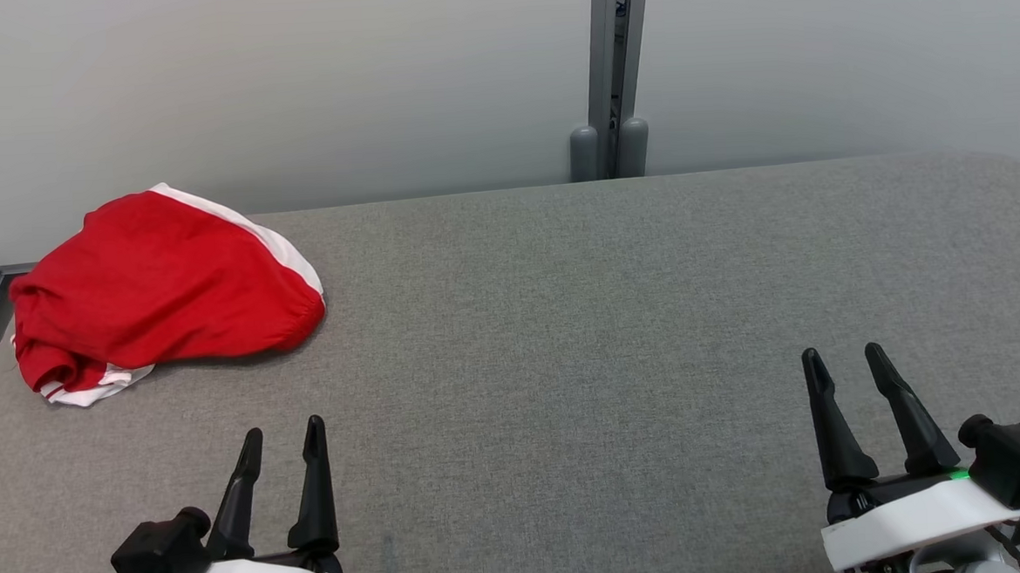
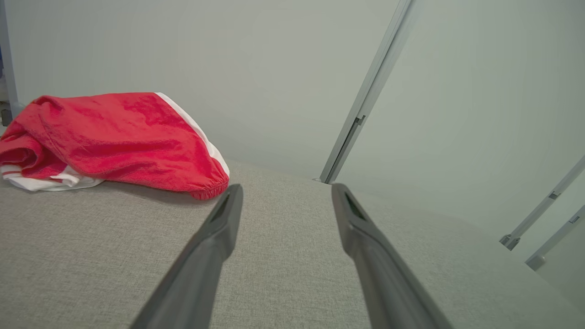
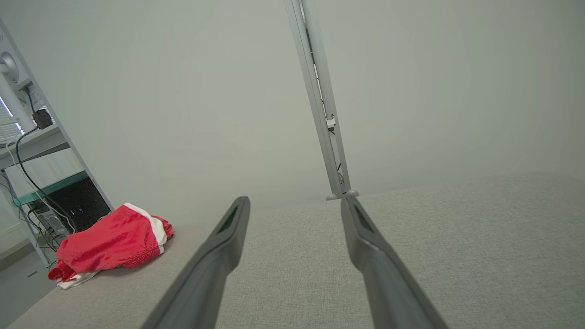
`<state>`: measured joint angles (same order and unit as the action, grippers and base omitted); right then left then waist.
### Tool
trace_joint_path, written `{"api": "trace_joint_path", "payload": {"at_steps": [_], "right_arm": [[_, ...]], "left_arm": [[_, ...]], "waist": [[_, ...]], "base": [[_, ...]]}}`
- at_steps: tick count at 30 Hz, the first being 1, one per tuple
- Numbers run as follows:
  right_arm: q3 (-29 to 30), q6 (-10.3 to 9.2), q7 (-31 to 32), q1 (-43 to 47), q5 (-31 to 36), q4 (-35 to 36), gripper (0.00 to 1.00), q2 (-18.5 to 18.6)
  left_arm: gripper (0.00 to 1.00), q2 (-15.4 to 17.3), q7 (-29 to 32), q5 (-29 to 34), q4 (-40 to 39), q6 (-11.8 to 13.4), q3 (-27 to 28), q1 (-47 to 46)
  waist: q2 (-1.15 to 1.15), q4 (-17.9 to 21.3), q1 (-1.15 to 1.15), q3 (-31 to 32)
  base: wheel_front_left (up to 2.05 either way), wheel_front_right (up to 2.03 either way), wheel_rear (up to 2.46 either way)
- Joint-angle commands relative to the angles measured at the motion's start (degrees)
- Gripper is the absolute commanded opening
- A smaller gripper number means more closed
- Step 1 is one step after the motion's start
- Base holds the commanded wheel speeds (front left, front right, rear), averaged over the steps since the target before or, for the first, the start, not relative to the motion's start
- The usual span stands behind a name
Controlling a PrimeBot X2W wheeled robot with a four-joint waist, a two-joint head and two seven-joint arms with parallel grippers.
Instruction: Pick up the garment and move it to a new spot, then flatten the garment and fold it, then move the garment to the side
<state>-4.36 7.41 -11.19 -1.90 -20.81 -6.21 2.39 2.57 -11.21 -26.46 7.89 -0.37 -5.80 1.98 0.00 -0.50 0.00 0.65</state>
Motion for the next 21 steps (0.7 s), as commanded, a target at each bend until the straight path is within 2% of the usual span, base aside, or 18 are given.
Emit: {"api": "trace_joint_path", "payload": {"at_steps": [1, 21], "right_arm": [[0.19, 0.11, -0.72, 0.29, 1.66, 0.60, 1.00, 0.53], [-0.46, 0.12, -2.83, 0.30, 9.68, -3.27, 1.00, 0.64]], "left_arm": [[1.00, 0.31, -0.61, 1.53, -0.22, 0.45, -0.11, 0.22], [1.00, 0.40, -2.76, 8.05, 0.65, 1.80, -1.29, 1.30]], "waist": [[0.00, -0.01, 0.00, 0.11], [0.00, -0.06, 0.00, 0.58]], "base": [[0.00, 0.00, 0.00], [0.00, 0.00, 0.00]]}}
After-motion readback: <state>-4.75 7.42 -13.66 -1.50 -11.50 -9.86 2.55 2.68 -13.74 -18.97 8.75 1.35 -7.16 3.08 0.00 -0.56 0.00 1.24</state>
